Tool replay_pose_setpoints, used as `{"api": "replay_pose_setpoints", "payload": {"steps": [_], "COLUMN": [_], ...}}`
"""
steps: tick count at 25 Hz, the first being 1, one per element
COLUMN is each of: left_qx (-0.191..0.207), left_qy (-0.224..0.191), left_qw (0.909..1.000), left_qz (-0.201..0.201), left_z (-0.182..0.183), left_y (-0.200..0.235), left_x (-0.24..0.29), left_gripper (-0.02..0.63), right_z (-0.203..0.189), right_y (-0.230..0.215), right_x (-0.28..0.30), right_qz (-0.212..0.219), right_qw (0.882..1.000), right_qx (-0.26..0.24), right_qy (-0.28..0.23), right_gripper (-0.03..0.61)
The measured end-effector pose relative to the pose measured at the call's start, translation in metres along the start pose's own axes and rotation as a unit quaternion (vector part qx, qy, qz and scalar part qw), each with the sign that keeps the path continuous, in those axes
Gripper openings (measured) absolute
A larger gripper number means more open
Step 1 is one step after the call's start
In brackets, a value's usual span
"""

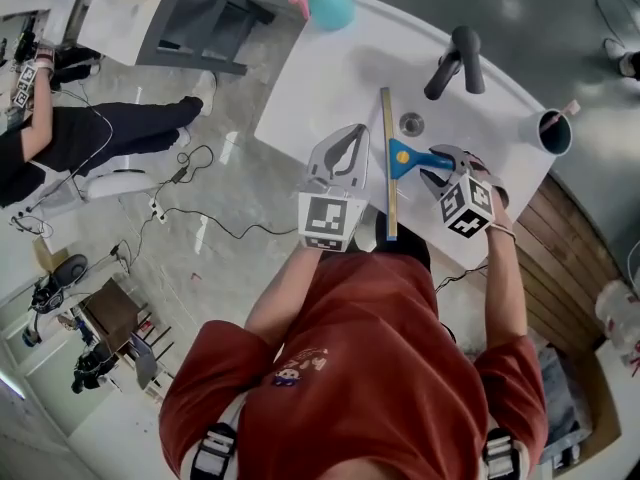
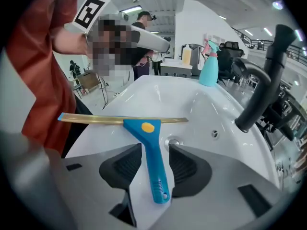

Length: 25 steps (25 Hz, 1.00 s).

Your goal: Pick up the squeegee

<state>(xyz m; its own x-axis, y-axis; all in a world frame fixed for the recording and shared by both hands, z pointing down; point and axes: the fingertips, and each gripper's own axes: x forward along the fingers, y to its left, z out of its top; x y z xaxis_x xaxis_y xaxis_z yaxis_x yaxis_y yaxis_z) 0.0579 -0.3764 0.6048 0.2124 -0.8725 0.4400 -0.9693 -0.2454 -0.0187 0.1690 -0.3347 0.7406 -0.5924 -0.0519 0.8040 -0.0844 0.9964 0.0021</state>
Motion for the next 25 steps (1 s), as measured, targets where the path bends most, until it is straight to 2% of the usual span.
{"api": "replay_pose_setpoints", "payload": {"steps": [3, 6, 11, 13, 17, 25], "left_qx": [-0.001, -0.003, -0.006, -0.007, -0.008, -0.006], "left_qy": [0.003, 0.008, 0.01, 0.01, 0.013, 0.008], "left_qw": [1.0, 0.9999, 0.9998, 0.9998, 0.9997, 0.9998], "left_qz": [0.004, 0.009, 0.015, 0.018, 0.02, 0.015], "left_z": [-0.001, -0.005, -0.007, -0.009, -0.013, -0.009], "left_y": [0.002, 0.006, 0.006, 0.009, 0.012, 0.011], "left_x": [-0.003, -0.004, -0.008, -0.009, -0.012, -0.016], "left_gripper": [0.018, 0.018, 0.018, 0.018, 0.018, 0.018], "right_z": [0.001, -0.004, -0.005, -0.006, -0.006, -0.005], "right_y": [0.002, 0.006, 0.01, 0.011, 0.01, 0.011], "right_x": [0.009, 0.022, 0.033, 0.037, 0.038, 0.032], "right_qz": [0.028, 0.063, 0.088, 0.093, 0.088, 0.08], "right_qw": [0.999, 0.996, 0.992, 0.99, 0.99, 0.991], "right_qx": [-0.012, -0.038, -0.06, -0.065, -0.067, -0.067], "right_qy": [0.016, 0.054, 0.074, 0.079, 0.082, 0.086], "right_gripper": [0.193, 0.195, 0.195, 0.189, 0.135, 0.127]}}
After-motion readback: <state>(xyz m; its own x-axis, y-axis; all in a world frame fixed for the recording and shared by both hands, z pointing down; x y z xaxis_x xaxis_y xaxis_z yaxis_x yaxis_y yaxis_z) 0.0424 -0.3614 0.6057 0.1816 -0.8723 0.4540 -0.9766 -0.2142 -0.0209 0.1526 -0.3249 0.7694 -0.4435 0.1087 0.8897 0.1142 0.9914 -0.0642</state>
